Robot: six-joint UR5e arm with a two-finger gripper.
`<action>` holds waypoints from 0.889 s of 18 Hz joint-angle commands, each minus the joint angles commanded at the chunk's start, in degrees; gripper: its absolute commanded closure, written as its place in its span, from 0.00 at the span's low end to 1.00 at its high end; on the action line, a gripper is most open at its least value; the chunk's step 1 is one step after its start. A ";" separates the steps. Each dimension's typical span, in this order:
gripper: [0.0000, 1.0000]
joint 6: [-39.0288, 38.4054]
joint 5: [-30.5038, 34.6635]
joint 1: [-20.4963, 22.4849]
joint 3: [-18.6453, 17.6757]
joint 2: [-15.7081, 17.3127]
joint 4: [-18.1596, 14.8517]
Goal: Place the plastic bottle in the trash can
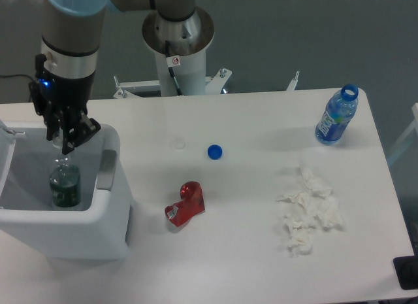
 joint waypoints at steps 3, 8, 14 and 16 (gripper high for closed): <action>0.04 0.09 -0.18 0.00 0.09 0.00 0.00; 0.00 -0.35 -0.35 0.00 0.61 0.17 0.09; 0.00 -0.44 -0.26 5.60 0.88 3.94 0.35; 0.00 -0.09 -0.09 9.47 0.88 4.83 0.44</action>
